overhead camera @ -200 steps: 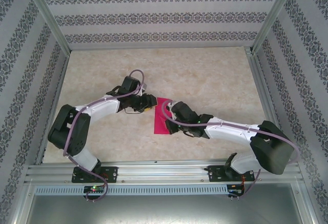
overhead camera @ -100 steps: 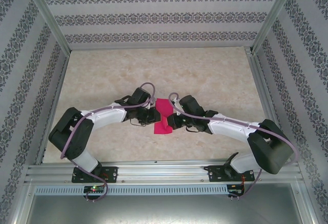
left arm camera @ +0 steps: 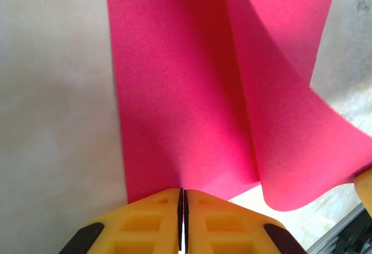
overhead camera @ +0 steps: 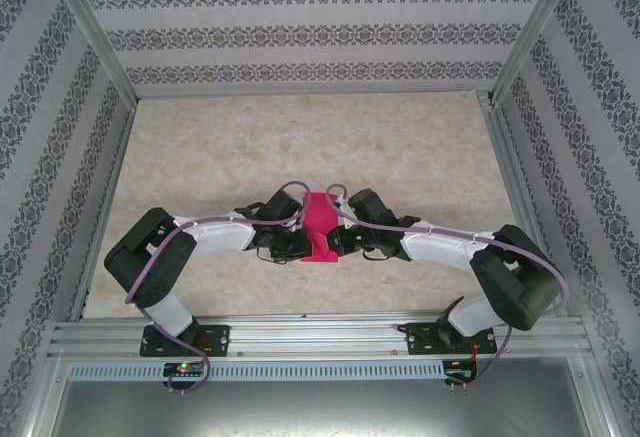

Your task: Fold a paper plane with a square sheet of paper (pick it up from the middle)

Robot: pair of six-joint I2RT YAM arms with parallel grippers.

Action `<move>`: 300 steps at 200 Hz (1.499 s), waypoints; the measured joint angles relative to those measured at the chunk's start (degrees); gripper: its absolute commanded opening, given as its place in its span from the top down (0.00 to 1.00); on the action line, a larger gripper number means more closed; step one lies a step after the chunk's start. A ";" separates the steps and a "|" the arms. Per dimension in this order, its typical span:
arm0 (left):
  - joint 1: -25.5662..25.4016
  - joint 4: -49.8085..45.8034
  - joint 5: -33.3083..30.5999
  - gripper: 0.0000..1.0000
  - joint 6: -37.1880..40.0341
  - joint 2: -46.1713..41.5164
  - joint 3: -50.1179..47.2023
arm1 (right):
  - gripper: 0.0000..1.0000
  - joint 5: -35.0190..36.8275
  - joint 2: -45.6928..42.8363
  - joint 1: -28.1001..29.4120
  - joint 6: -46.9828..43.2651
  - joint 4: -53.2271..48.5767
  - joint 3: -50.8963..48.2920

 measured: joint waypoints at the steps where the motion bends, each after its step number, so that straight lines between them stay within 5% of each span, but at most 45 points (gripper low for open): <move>1: 0.00 0.02 -0.04 0.88 0.00 0.00 0.00 | 0.91 0.00 0.00 -0.04 0.00 0.00 0.00; 131: -0.57 -5.51 -8.59 0.89 3.56 0.00 2.69 | 0.90 2.45 4.42 -1.40 -0.70 -2.05 2.91; 300: -0.57 -7.15 -10.34 0.89 5.53 0.00 3.37 | 0.89 5.70 12.13 -1.79 -6.34 -9.31 11.61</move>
